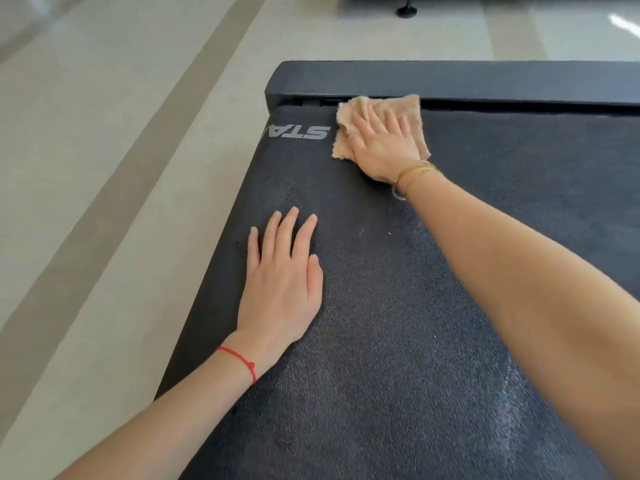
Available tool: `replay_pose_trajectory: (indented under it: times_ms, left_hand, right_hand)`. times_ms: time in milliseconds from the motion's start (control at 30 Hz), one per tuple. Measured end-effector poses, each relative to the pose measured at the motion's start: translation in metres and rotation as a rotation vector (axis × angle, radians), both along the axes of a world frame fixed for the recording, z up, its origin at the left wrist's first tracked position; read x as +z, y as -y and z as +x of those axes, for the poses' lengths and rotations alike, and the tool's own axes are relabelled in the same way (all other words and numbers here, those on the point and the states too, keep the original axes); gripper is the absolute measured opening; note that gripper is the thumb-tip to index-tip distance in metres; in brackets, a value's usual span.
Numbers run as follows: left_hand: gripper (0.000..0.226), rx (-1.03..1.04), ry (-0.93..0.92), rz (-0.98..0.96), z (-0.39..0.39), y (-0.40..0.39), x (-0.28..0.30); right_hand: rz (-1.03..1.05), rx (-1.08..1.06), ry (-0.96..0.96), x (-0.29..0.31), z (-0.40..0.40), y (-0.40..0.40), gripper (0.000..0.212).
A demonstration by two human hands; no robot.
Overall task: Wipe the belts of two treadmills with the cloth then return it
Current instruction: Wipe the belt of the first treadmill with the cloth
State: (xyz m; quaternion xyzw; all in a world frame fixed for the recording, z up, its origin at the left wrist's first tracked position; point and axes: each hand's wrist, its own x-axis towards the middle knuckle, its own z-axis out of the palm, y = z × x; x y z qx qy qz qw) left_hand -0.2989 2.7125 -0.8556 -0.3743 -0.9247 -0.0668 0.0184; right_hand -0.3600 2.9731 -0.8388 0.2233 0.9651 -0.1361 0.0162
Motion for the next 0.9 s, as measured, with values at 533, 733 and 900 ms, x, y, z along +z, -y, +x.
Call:
replay_pose_trajectory:
  times_ms: [533,733,900]
  left_hand:
    - [0.054,-0.016,0.037,0.070,-0.001,0.003,0.002]
    - [0.053,-0.012,0.041,0.081,0.000,0.003,0.002]
    - [0.052,-0.013,0.042,0.097,0.005,0.002,0.003]
  right_hand:
    - [0.053,0.045,-0.008,0.000,0.054,-0.021,0.063]
    - [0.023,0.024,-0.001,0.000,0.150,-0.007,0.059]
    - [0.019,0.137,-0.061,-0.003,0.245,0.070,0.060]
